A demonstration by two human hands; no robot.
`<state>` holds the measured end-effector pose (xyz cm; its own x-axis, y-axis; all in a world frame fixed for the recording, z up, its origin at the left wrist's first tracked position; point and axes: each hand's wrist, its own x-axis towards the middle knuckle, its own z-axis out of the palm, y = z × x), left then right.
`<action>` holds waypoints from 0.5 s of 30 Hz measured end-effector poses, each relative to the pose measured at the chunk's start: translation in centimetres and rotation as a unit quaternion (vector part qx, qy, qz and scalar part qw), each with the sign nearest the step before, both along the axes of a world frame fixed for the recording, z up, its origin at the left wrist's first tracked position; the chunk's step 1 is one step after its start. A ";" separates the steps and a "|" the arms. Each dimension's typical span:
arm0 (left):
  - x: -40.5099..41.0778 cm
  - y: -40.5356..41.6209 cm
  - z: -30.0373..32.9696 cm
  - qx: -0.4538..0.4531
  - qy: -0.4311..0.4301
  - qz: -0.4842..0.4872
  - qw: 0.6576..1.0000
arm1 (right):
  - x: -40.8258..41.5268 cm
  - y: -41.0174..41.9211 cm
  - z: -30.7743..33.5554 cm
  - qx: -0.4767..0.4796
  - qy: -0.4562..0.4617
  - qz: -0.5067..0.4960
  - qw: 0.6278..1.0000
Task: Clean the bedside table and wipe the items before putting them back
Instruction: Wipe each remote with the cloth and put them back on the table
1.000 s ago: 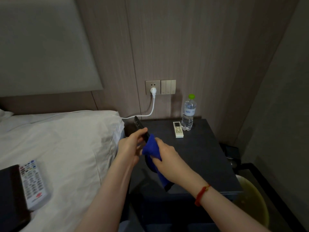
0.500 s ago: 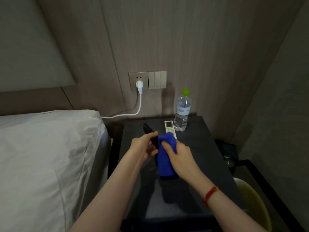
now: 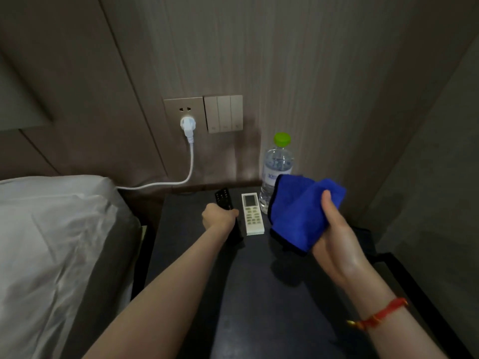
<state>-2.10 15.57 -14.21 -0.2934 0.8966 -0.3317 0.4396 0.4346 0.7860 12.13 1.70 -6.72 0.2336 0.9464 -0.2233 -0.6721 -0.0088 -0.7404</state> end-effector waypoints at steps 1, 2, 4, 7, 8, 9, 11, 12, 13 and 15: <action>0.3 0.3 -0.4 0.002 0.014 -0.007 1.000 | 0.3 -0.1 -0.3 -0.003 -0.005 0.000 1.000; 0.6 0.6 -0.9 0.005 0.025 -0.015 1.000 | 0.5 -0.3 -0.6 -0.003 -0.011 0.001 1.000; 1.4 1.1 -1.5 0.009 0.042 -0.031 0.999 | 0.9 -0.3 -1.2 -0.004 -0.020 0.000 1.000; 2.2 1.6 -2.4 0.005 0.065 -0.047 0.997 | 1.5 -0.6 -1.6 -0.009 -0.031 0.002 0.999; 2.3 1.7 -2.7 0.004 0.069 -0.048 0.996 | 1.7 -0.7 -1.7 -0.010 -0.035 0.004 0.999; 2.5 1.8 -2.9 0.003 0.071 -0.048 0.996 | 1.9 -0.8 -1.8 -0.010 -0.038 0.004 0.999; 2.7 2.0 -3.0 0.001 0.076 -0.048 0.996 | 2.0 -1.0 -1.9 -0.011 -0.040 0.005 0.999; 2.9 2.0 -3.1 0.000 0.081 -0.050 0.995 | 2.1 -1.1 -2.0 -0.010 -0.039 0.006 0.999; 3.0 2.1 -3.1 -0.002 0.086 -0.052 0.995 | 2.1 -1.2 -2.0 -0.009 -0.037 0.008 0.999; 3.1 2.1 -3.2 -0.008 0.091 -0.053 0.994 | 2.1 -1.4 -2.0 -0.006 -0.034 0.014 0.999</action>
